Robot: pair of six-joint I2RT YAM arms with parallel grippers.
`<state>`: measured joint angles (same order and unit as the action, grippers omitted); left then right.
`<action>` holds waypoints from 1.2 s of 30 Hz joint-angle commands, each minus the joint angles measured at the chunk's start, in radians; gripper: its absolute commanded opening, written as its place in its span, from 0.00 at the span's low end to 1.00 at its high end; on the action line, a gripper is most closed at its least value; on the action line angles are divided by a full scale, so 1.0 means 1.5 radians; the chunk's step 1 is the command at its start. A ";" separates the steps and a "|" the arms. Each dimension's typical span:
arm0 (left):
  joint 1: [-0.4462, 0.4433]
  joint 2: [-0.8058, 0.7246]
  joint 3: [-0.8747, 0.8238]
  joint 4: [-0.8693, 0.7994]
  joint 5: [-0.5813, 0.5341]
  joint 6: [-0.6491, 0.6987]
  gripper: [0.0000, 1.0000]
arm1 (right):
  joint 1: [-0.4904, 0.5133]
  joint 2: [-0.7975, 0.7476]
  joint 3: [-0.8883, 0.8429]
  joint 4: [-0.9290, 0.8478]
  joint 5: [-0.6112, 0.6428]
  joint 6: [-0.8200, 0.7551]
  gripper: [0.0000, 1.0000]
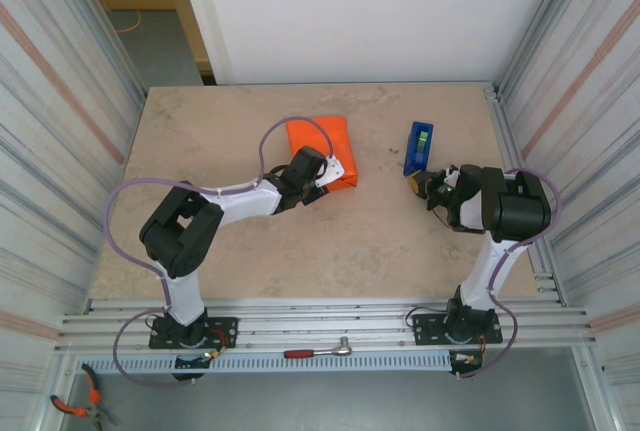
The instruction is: Wrap the gift box in paper
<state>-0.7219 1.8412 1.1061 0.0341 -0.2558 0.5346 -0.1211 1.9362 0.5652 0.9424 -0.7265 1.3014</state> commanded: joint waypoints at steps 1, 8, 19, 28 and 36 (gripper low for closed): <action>-0.001 0.016 -0.005 -0.048 0.026 -0.015 0.60 | 0.022 -0.044 -0.005 -0.091 -0.004 -0.013 0.00; -0.001 0.015 -0.005 -0.048 0.026 -0.015 0.60 | 0.085 -0.200 0.014 -0.267 0.024 -0.129 0.00; -0.001 0.016 -0.005 -0.048 0.025 -0.014 0.60 | 0.250 -0.282 -0.003 -0.250 0.076 -0.201 0.00; 0.000 0.014 -0.006 -0.047 0.026 -0.014 0.60 | 0.336 -0.269 -0.015 -0.193 0.112 -0.266 0.00; 0.000 0.013 -0.008 -0.048 0.026 -0.013 0.60 | 0.378 -0.235 -0.012 -0.129 0.130 -0.275 0.00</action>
<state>-0.7219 1.8412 1.1061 0.0345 -0.2558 0.5346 0.4324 1.5597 0.5529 0.6846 -0.5594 0.9257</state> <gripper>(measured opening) 0.602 0.061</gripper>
